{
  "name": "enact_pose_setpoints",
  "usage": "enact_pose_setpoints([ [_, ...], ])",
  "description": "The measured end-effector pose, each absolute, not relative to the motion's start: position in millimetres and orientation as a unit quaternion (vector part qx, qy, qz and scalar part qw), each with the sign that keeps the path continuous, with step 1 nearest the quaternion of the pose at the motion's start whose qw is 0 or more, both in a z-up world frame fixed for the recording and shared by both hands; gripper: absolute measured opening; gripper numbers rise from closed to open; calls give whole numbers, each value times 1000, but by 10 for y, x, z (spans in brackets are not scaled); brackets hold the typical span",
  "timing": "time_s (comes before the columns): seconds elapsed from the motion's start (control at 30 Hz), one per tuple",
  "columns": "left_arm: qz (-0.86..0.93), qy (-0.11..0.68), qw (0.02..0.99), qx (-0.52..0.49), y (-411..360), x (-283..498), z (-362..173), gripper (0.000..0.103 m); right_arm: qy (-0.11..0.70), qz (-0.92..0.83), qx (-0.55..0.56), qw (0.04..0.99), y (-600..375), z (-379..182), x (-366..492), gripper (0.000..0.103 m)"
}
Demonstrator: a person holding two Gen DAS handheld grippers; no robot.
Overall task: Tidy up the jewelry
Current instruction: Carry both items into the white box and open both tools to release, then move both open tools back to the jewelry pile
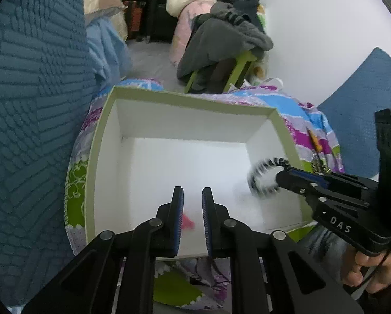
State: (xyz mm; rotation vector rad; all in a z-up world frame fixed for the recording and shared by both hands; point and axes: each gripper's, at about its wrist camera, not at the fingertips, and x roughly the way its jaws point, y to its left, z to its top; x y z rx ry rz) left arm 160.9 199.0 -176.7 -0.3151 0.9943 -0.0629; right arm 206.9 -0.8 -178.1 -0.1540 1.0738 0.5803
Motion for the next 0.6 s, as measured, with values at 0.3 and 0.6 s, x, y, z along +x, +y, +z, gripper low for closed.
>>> enact_pose_setpoints([
  [0.3,-29,413,899,-140,1885,1457,-1145,60,455,292,-50,840,-176,-1242,2044,28],
  [0.6,-10,357,925,-133,1690,1240,-437,60,371,301,-29,878,-488,-418,1870,28],
])
